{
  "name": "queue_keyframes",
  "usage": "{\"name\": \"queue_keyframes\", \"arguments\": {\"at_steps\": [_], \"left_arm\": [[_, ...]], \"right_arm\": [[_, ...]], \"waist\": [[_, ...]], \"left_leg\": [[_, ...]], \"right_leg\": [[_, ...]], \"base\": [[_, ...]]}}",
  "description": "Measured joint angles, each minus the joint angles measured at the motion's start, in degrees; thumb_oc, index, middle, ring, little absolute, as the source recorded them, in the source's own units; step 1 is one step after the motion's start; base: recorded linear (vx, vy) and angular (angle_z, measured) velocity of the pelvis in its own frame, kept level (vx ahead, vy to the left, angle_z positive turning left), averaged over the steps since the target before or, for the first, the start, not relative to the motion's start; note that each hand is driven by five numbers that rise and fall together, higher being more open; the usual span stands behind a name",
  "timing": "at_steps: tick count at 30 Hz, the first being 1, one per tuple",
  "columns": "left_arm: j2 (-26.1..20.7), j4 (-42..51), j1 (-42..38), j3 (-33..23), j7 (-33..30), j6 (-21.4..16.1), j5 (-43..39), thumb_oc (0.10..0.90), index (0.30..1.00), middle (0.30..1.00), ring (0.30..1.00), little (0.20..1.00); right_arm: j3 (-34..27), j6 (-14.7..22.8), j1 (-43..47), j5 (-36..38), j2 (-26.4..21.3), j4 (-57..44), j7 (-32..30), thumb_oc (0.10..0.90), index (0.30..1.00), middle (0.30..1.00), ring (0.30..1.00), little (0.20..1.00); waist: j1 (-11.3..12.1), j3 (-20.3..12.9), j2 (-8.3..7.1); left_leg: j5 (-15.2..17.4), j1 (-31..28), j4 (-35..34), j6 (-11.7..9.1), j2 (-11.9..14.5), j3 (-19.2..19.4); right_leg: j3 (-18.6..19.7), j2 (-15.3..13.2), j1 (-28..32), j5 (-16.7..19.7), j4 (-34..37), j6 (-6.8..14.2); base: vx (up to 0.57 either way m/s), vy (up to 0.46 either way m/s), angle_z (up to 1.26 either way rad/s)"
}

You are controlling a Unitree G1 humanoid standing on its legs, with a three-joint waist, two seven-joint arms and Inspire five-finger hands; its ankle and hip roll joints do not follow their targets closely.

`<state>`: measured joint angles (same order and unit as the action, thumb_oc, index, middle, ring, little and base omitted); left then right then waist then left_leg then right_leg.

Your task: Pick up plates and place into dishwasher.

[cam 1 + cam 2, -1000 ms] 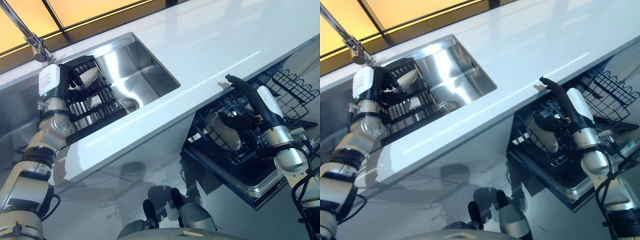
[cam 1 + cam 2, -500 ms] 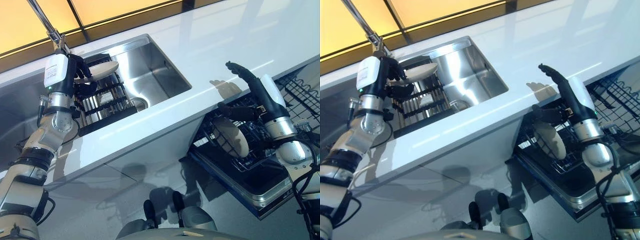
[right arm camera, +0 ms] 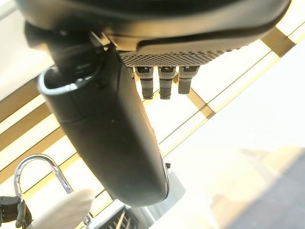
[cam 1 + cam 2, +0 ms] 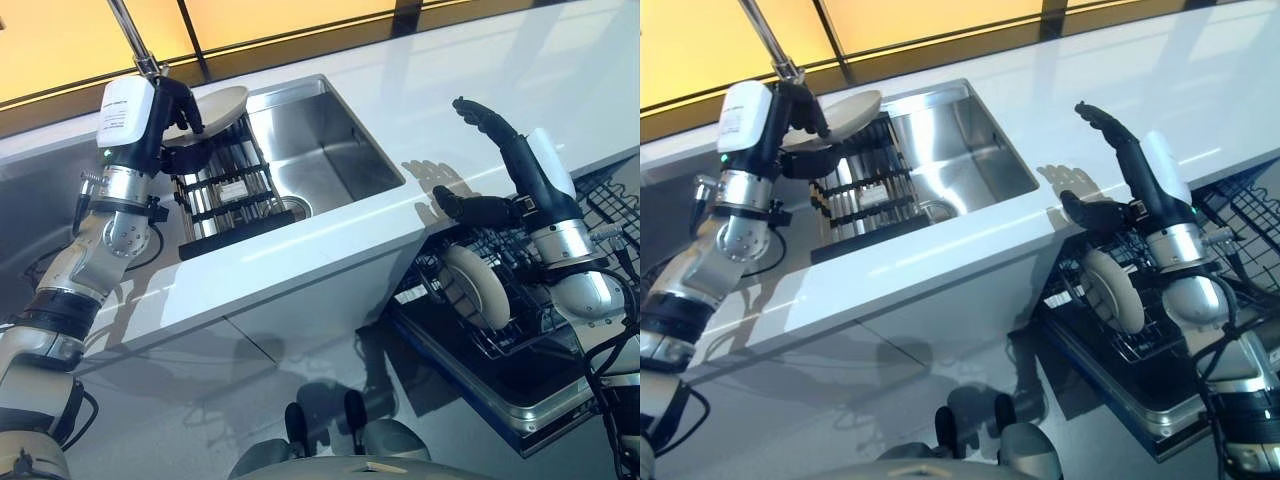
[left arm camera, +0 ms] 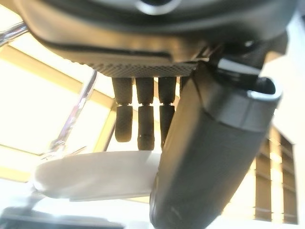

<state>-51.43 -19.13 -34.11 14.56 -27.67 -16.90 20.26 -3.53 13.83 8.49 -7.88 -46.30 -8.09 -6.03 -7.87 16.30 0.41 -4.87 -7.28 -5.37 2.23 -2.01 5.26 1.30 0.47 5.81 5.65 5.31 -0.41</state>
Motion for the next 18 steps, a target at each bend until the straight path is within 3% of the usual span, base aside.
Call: {"name": "queue_keyframes", "arguments": {"at_steps": [15, 18], "left_arm": [[-0.99, 12.38, -0.02, 4.07, 6.04, -3.49, -0.05, 0.1, 0.3, 0.3, 0.3, 0.2], [-0.99, 14.5, -0.52, 5.04, 8.22, -3.95, -0.13, 0.1, 0.3, 0.3, 0.3, 0.2]], "right_arm": [[7.57, -0.12, 9.17, -7.0, -0.08, 1.37, -2.71, 0.8, 0.9, 0.9, 0.9, 0.9], [9.9, -0.42, 11.66, -11.54, -0.1, 1.76, -4.17, 0.8, 0.9, 0.9, 0.9, 0.9]], "waist": [[0.93, -2.01, 0.1], [1.12, -2.21, 0.13]], "left_leg": [[0.09, -0.38, 0.08, -0.06, -0.01, -0.34], [0.08, -0.38, 0.1, -0.05, -0.02, -0.42]], "right_leg": [[-0.29, -0.03, 0.46, -0.14, 0.01, -0.14], [-0.35, -0.03, 0.48, -0.14, 0.0, -0.15]], "base": [[0.0, -0.001, 0.0], [0.0, 0.0, 0.0]]}}
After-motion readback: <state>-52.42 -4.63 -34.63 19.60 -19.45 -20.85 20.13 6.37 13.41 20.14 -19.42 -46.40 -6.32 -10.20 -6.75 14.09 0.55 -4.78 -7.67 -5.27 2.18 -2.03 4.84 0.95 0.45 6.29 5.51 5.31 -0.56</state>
